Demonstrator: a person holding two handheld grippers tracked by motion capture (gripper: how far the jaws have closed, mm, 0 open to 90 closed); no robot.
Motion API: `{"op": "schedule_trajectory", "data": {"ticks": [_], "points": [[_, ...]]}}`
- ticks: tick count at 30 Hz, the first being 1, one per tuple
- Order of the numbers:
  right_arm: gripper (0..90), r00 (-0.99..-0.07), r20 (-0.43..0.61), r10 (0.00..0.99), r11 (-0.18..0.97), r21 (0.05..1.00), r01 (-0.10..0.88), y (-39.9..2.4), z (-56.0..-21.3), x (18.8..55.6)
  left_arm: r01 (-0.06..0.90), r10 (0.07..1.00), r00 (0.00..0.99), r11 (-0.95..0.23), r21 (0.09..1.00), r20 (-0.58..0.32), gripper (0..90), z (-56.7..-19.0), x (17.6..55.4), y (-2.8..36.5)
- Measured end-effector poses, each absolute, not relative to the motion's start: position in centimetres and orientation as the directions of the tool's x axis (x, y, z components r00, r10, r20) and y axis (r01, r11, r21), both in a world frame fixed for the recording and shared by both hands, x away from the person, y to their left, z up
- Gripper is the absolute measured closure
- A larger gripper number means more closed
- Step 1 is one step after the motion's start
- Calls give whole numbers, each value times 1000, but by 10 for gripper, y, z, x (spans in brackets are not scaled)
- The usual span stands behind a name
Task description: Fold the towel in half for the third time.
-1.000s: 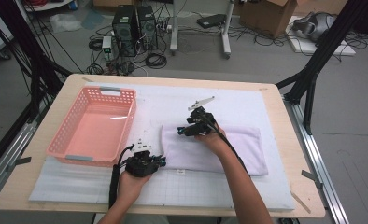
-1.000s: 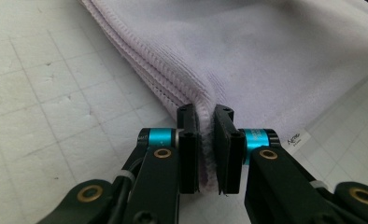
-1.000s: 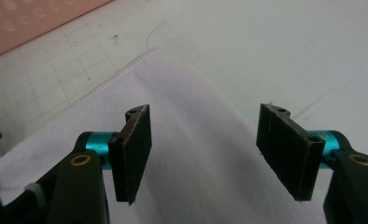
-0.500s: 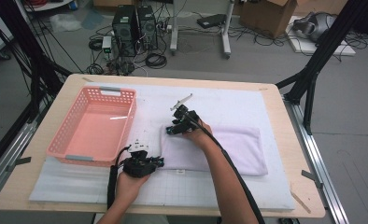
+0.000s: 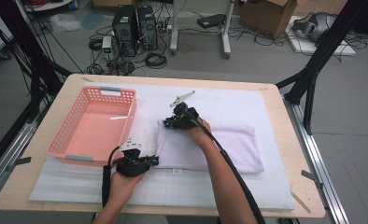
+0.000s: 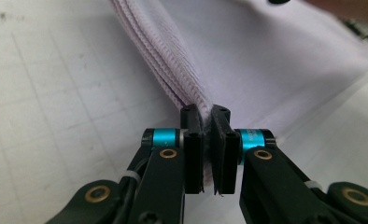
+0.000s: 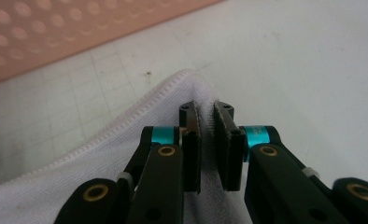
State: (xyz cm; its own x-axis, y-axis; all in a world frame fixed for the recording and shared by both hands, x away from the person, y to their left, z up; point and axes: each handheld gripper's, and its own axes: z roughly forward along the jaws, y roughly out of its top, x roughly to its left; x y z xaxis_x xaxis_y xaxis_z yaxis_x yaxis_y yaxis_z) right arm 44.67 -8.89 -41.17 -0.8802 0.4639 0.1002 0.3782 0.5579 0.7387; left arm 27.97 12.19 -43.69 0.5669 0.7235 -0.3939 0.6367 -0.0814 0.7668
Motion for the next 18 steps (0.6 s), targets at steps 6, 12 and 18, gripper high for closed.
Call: {"op": "schedule_trajectory", "data": {"ticks": [6,12,18], "points": [[816,-888,87,451,513,789,338,-104,-395,443,607,641,617,-18,794,-457,846,-420,283,116],[816,-879,75,472,487,808,330,-126,-378,440,584,610,659,-46,810,-440,845,-410,289,93],[816,-867,66,494,464,823,328,-149,-371,436,566,589,691,-81,821,-419,845,-400,294,72]]}}
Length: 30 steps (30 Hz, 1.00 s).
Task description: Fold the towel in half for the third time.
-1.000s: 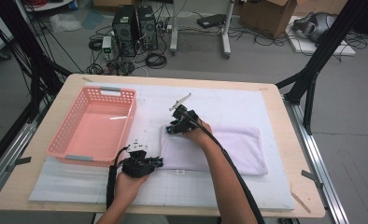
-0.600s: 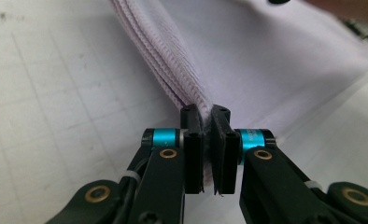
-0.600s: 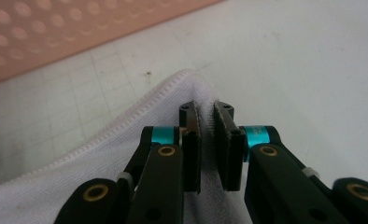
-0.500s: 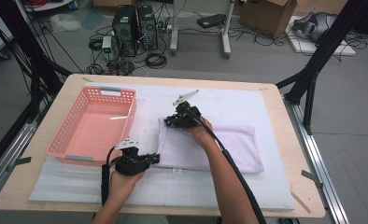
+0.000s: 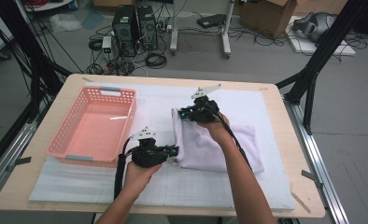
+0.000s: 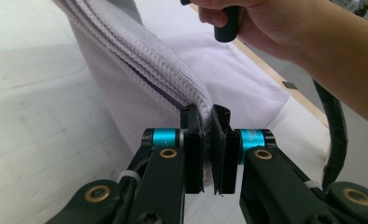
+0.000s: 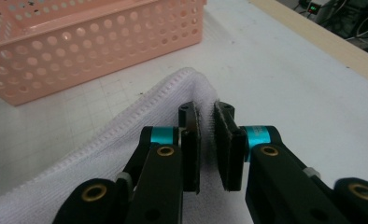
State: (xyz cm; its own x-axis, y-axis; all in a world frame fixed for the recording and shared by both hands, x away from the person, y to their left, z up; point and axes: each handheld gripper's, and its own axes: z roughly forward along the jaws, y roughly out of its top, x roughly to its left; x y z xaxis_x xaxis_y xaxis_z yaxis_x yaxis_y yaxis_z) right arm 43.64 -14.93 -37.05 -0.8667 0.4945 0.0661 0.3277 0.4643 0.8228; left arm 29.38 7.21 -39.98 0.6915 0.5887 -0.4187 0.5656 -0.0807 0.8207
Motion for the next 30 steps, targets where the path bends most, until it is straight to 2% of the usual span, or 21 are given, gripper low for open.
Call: {"op": "schedule_trajectory", "data": {"ticks": [16,22,24,28,29,30], "points": [[817,-810,67,582,419,829,370,-224,-370,421,554,520,749,-151,819,-411,839,-396,304,-1],[818,-793,57,607,417,826,379,-246,-376,418,539,527,756,-164,826,-389,815,-400,306,-14],[819,-790,62,610,409,829,380,-253,-379,417,537,529,756,-163,828,-386,770,-400,306,-14],[820,-776,74,626,398,826,399,-265,-387,416,506,542,757,-135,852,-364,597,-396,303,-7],[820,-776,74,626,398,826,399,-265,-387,416,493,545,760,-129,860,-354,597,-394,302,-4],[821,-768,75,636,391,827,405,-271,-390,415,476,550,762,-118,871,-342,518,-392,301,1]]}}
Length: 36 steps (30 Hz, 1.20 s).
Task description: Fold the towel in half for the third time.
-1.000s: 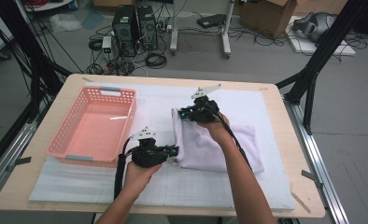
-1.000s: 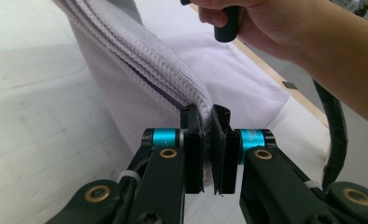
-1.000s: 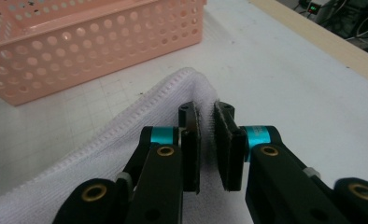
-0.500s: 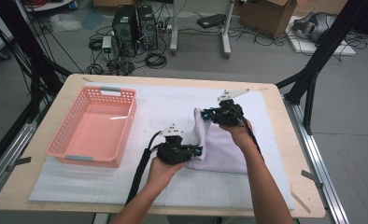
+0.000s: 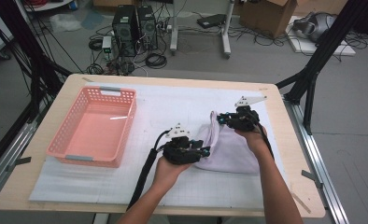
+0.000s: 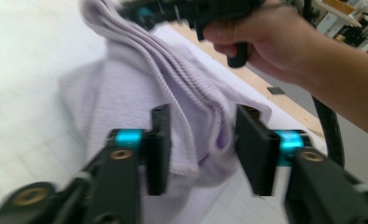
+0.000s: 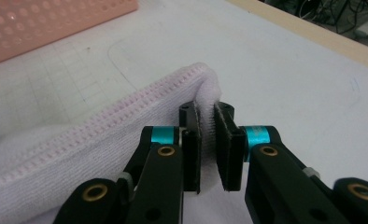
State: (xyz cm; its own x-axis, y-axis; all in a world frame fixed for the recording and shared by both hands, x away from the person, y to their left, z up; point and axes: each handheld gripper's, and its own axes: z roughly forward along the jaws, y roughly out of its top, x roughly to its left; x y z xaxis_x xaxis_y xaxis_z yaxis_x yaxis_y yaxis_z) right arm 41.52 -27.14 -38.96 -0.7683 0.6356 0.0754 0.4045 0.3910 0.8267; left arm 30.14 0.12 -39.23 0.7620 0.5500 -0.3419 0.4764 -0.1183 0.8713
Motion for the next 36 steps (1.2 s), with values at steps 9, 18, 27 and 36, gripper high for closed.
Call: {"op": "schedule_trajectory", "data": {"ticks": [9,18,27,36], "points": [[822,-740,70,669,383,821,423,-292,-396,413,439,616,731,-98,893,-292,439,-396,300,46],[816,-686,49,726,382,801,461,-315,-404,408,414,660,710,-108,904,-246,383,-422,302,74],[782,-643,24,765,399,766,504,-329,-406,398,403,646,726,-125,907,-234,388,-429,303,78],[584,-520,0,854,336,763,552,-343,-394,371,401,640,731,-121,908,-238,388,-433,305,83]]}}
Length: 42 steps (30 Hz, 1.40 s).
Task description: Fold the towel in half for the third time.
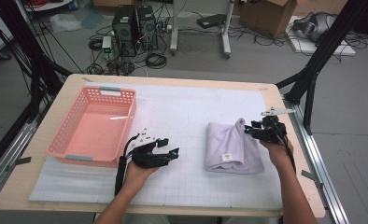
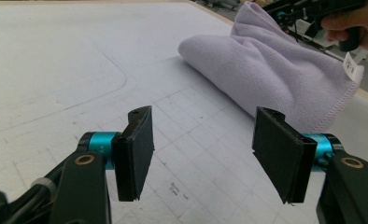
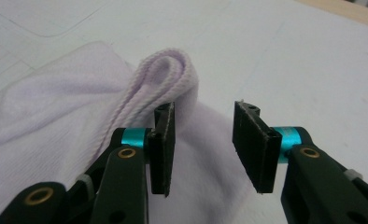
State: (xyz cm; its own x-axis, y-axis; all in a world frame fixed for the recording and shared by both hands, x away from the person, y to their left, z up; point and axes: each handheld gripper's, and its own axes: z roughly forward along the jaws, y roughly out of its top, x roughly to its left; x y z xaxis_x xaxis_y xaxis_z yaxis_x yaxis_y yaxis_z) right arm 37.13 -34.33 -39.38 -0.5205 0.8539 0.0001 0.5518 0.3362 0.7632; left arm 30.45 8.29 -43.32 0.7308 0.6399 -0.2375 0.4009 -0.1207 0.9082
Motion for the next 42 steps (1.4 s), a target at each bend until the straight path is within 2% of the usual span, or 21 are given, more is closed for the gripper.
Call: {"op": "schedule_trajectory", "data": {"ticks": [4,12,19,20,24,27,28,31,38,42], "points": [[571,-488,0,873,304,782,544,-355,-393,346,397,628,742,-128,909,-235,387,-433,302,83],[521,-488,56,871,246,810,532,-360,-402,295,396,623,745,-124,910,-239,384,-433,302,83],[498,-523,111,845,236,800,551,-343,-411,282,406,617,747,-129,905,-247,384,-437,301,78],[511,-538,145,830,234,786,573,-336,-419,284,409,618,746,-131,903,-248,384,-438,301,78],[587,-561,144,815,283,747,602,-325,-436,288,415,619,744,-135,900,-251,384,-440,301,77],[787,-586,149,796,295,751,591,-322,-439,289,418,619,745,-143,897,-248,384,-441,301,77],[822,-587,144,797,296,754,587,-322,-437,288,418,621,743,-140,898,-249,384,-442,301,77],[835,-584,136,800,294,760,579,-324,-434,287,421,623,742,-143,896,-249,384,-443,301,78],[836,-500,114,859,240,772,588,-347,-412,274,420,626,738,-136,897,-251,384,-442,301,80],[810,-463,60,885,269,745,611,-358,-410,268,416,629,736,-130,900,-250,384,-442,301,80]]}}
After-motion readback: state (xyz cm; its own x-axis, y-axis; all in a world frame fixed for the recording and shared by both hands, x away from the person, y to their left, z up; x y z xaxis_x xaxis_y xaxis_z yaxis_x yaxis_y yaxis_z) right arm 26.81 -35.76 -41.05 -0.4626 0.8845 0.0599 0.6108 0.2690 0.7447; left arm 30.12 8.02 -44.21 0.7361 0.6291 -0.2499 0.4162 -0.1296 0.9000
